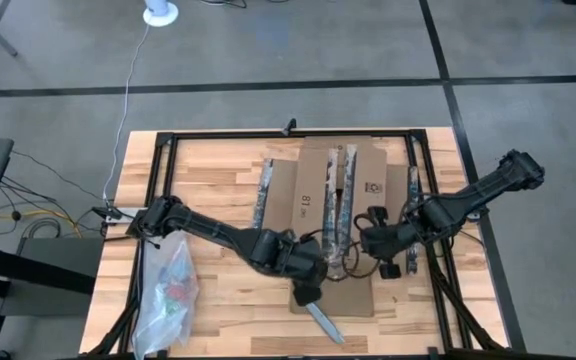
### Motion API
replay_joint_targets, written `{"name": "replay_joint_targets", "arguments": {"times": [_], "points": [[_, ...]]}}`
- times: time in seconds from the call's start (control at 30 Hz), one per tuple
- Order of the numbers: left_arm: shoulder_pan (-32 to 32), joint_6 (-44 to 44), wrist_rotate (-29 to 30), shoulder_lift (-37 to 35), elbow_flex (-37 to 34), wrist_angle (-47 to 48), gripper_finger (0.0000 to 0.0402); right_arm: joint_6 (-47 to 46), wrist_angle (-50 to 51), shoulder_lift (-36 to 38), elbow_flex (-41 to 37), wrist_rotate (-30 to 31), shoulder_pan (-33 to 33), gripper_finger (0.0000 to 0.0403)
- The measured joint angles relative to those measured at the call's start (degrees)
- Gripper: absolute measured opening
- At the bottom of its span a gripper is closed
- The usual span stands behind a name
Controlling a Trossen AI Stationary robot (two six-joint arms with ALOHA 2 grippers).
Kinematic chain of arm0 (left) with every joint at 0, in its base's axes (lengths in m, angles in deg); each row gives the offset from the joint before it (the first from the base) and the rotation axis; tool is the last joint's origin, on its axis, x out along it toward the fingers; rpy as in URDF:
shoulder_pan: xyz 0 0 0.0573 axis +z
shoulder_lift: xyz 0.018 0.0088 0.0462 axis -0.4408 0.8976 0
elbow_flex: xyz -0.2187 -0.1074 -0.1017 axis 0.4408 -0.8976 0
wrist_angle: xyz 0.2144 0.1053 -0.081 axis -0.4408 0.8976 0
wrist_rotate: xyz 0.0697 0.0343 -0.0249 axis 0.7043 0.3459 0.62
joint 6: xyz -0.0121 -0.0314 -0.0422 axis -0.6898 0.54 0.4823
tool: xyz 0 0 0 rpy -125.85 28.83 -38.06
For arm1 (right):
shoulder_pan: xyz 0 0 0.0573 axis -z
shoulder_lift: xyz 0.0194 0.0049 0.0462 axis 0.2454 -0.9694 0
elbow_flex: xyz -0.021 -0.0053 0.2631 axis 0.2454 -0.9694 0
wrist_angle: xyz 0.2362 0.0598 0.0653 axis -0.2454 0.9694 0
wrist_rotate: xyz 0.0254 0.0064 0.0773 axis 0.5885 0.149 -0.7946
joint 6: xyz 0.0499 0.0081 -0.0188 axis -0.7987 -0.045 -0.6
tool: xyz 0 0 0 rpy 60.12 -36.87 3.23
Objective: Unpack boxes
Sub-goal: Break down the box until it is fully flat
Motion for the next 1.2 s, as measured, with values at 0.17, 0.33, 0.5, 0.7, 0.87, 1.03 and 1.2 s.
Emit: {"name": "replay_joint_targets", "arguments": {"times": [0.17, 0.33, 0.5, 0.7, 0.87, 1.03, 1.2], "points": [[1.5, -7.6, 2.1, 0.0, 0.0, 0.2, 0.02, -2.5, 0.4, 0.0, 0.0, 0.0, 0.1, 0.0048], [1.7, -12.8, 2.2, 0.1, 0.0, 0.0, 0.0201, -4.0, 0.4, 0.0, 0.0, 0.0, -0.1, 0.0048], [1.7, -18.1, 3.9, 0.1, -0.1, -1.0, 0.0201, -4.0, 0.1, 0.0, 0.1, 0.0, -0.1, 0.0048], [1.4, -21.1, 6.2, 1.8, -2.6, -3.6, 0.0201, -4.2, 0.1, 0.0, -0.4, 0.0, 0.0, 0.0048], [1.5, -21.2, 12.5, 2.0, -2.7, -3.3, 0.0201, -6.8, 0.1, 0.0, -1.6, 0.0, 0.0, 0.0048], [2.4, -22.7, 14.5, 2.3, -2.7, -3.9, 0.02, -8.4, 0.1, 0.0, -1.8, 0.1, -0.1, 0.0048], [2.9, -22.6, 13.5, 5.0, -2.7, -4.9, 0.0162, -8.4, -0.3, 0.0, -1.9, 0.0, -0.1, 0.0048]]}}
